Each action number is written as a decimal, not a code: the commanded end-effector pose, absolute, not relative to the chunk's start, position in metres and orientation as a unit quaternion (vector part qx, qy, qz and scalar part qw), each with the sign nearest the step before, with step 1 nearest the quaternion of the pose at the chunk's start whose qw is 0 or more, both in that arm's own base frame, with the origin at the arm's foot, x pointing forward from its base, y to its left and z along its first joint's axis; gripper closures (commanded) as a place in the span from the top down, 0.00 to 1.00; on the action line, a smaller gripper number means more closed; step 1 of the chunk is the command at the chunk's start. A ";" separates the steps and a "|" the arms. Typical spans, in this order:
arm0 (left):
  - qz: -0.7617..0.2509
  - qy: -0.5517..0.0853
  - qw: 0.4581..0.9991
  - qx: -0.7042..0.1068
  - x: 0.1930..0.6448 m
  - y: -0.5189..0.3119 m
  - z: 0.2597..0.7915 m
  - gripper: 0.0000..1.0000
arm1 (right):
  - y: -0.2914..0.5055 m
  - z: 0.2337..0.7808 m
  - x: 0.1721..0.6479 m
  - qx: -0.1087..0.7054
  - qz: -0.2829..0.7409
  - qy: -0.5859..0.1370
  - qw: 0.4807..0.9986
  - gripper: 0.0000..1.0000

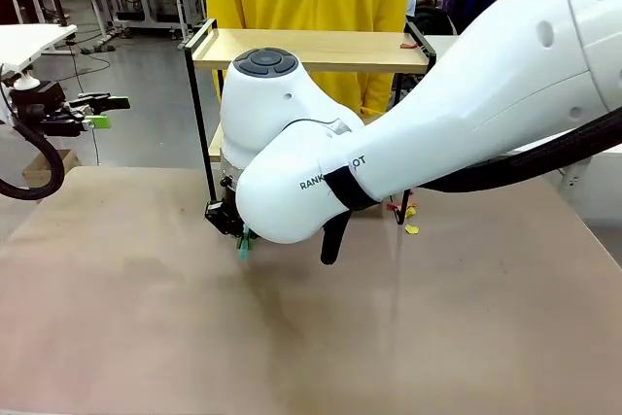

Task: Clean the shelf.
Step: Clean the specific section of the Shelf indicated by the human with the Duster, then hand the Duster back to the human.

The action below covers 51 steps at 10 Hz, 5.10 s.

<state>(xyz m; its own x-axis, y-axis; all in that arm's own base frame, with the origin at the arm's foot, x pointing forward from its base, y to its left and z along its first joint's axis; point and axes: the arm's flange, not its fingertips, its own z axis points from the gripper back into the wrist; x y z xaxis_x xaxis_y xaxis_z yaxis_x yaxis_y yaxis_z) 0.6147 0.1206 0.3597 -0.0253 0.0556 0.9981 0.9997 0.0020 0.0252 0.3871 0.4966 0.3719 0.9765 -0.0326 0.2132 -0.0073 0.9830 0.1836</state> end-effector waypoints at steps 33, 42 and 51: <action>-0.494 -0.524 0.477 -0.504 0.612 0.121 0.361 1.00 | 0.122 0.650 0.261 -0.088 0.534 0.099 0.835 0.13; -0.494 -0.524 0.477 -0.504 0.612 0.121 0.361 1.00 | 0.120 0.642 0.242 -0.082 0.523 0.098 0.843 0.13; -0.504 -0.450 0.540 -0.502 0.441 0.062 0.438 1.00 | 0.088 0.617 0.364 -0.030 0.642 -0.087 0.761 0.13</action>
<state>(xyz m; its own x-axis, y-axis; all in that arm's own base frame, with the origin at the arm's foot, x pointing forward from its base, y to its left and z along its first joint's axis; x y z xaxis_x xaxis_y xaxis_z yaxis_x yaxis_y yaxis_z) 0.4731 0.0791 0.4315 0.0325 -0.0472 0.9984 0.9975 -0.0616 -0.0354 0.3679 0.0906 0.6272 0.2676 0.9635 -0.0109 -0.9501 0.2620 -0.1692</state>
